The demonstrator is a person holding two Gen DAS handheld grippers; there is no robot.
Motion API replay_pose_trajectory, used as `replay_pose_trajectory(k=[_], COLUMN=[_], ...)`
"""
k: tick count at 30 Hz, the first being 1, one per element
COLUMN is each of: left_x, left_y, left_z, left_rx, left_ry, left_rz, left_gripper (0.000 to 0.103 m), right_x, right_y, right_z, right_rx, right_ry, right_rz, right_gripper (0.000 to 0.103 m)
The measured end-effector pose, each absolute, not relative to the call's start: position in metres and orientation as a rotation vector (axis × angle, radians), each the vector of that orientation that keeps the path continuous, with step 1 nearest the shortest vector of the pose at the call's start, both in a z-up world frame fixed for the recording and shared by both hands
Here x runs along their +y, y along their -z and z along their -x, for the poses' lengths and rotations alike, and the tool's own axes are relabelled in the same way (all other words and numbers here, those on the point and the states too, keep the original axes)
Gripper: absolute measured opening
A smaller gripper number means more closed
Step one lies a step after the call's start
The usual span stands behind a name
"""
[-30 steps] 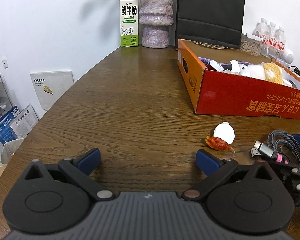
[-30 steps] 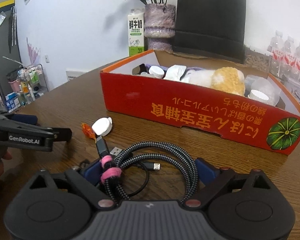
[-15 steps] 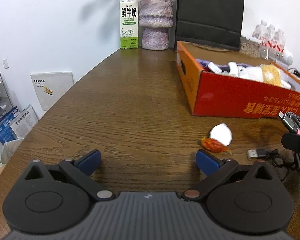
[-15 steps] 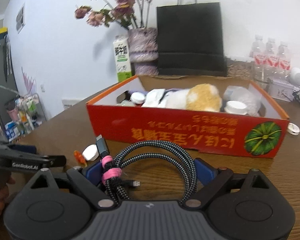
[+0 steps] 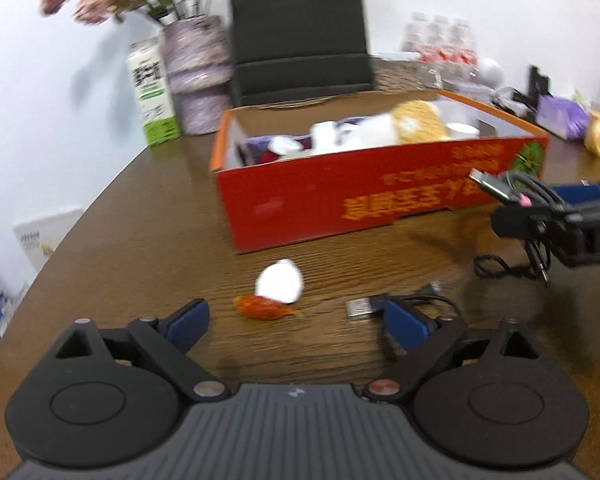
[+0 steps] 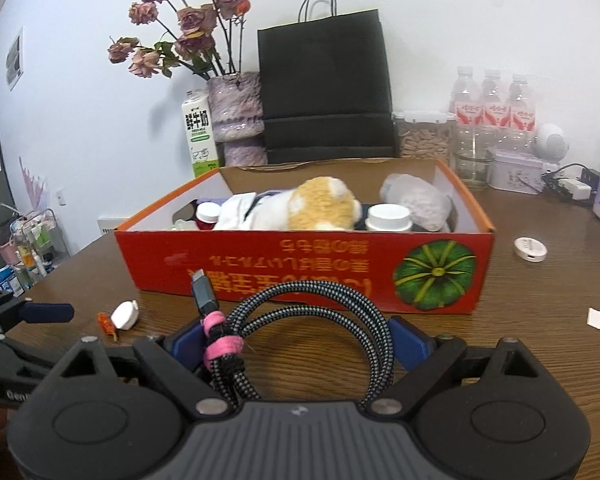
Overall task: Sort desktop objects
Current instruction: 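Grasp the black USB cable with the left tool while the right tool holds the braided cable, then carry both cables into the box and open both tools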
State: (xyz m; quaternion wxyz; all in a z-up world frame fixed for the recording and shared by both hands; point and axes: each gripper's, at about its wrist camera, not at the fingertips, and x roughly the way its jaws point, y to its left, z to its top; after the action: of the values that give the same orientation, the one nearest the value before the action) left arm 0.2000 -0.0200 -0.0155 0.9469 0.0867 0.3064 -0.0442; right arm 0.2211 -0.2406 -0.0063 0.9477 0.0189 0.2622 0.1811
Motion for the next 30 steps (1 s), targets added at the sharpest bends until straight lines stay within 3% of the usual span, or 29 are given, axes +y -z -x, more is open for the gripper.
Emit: replay_pose_trajectory(k=[11,13,15,16,18,20,30], left_x=[-0.054,-0.053,-0.049,-0.047,-0.047,-0.049,-0.048], left_y=[0.021,0.021,0.020,0.019,0.019,0.019,0.014], left_z=[-0.216,-0.221,-0.225,-0.227,-0.227,-0.225,-0.214], left_rx=[0.620,0.630,0.650,0.662,0.676,0.675,0.647], left_ry=[0.228,0.254,0.284,0.300,0.322,0.318,0.255], left_rz=[-0.307,-0.281,-0.228,-0.195,-0.149,-0.136,-0.084], left_gripper=[0.081,0.075,0.054,0.048,0.024,0.013,0.012], right_x=[-0.261,-0.262,-0.261,-0.261,-0.259,-0.258,-0.257], right_y=[0.006,0.006,0.006,0.006,0.006,0.006,0.006], right_z=[-0.218,-0.217,-0.216,-0.215,-0.215,-0.214,-0.212], right_rx=[0.523,0.525,0.525,0.524,0.523,0.521,0.510], right_ry=[-0.362,-0.364,-0.367,-0.372,-0.378,-0.382,-0.392], right_rz=[-0.037,-0.033,-0.028,-0.025,-0.019,-0.013,-0.011], right_gripper=[0.093,0.093,0.093,0.093,0.093,0.093,0.093])
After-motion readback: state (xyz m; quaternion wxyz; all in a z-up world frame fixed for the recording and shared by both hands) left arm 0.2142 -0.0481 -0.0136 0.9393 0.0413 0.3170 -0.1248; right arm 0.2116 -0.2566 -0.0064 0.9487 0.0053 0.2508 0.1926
